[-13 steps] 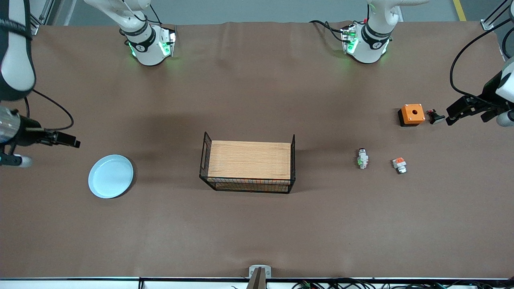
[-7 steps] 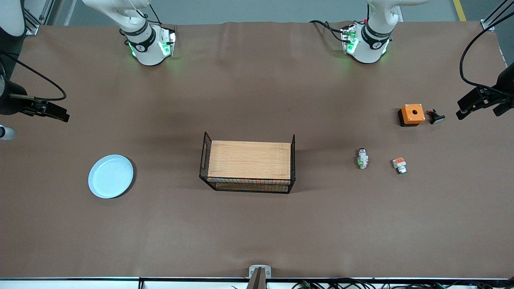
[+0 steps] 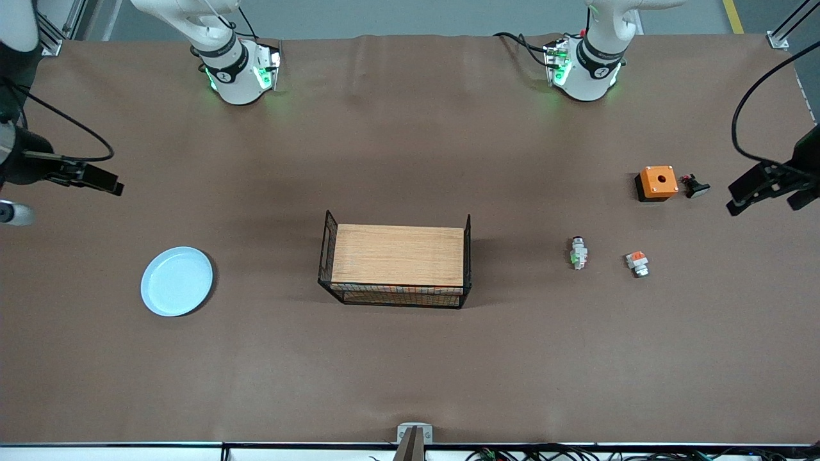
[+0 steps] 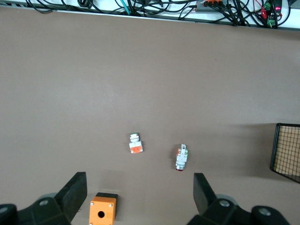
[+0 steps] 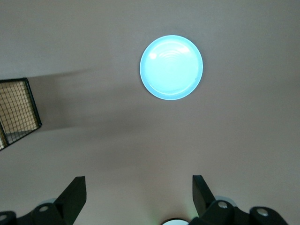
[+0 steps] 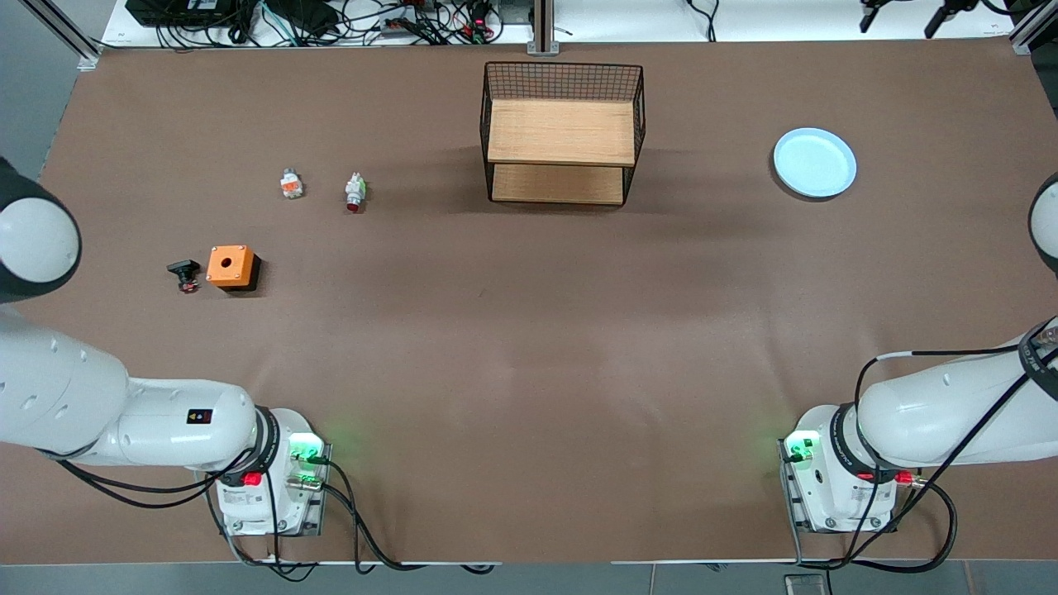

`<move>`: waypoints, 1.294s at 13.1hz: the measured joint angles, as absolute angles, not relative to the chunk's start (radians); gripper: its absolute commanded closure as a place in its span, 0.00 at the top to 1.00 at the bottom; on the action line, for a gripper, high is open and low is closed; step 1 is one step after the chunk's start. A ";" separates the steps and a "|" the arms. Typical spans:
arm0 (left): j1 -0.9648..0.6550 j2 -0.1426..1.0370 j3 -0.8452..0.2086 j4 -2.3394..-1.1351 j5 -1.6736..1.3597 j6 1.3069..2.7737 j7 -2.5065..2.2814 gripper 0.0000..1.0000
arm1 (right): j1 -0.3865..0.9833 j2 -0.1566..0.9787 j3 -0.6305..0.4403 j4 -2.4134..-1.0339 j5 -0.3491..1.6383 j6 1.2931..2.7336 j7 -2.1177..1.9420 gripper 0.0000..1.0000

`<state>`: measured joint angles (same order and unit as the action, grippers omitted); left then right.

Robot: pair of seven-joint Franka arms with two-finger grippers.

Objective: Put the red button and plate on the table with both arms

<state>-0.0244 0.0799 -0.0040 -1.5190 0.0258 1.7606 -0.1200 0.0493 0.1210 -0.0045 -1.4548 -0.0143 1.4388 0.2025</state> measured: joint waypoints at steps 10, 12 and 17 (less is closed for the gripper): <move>-0.013 0.024 -0.003 -1.549 0.026 1.651 -0.085 1.00 | 0.033 0.001 0.000 -1.451 -0.040 1.295 0.233 1.00; -0.013 0.023 -0.003 -1.550 0.026 1.651 -0.082 1.00 | 0.034 -0.007 0.005 -1.453 -0.015 1.297 0.233 1.00; -0.016 0.019 -0.006 -1.546 0.026 1.646 -0.082 1.00 | 0.033 -0.006 0.006 -1.485 -0.001 1.391 0.170 1.00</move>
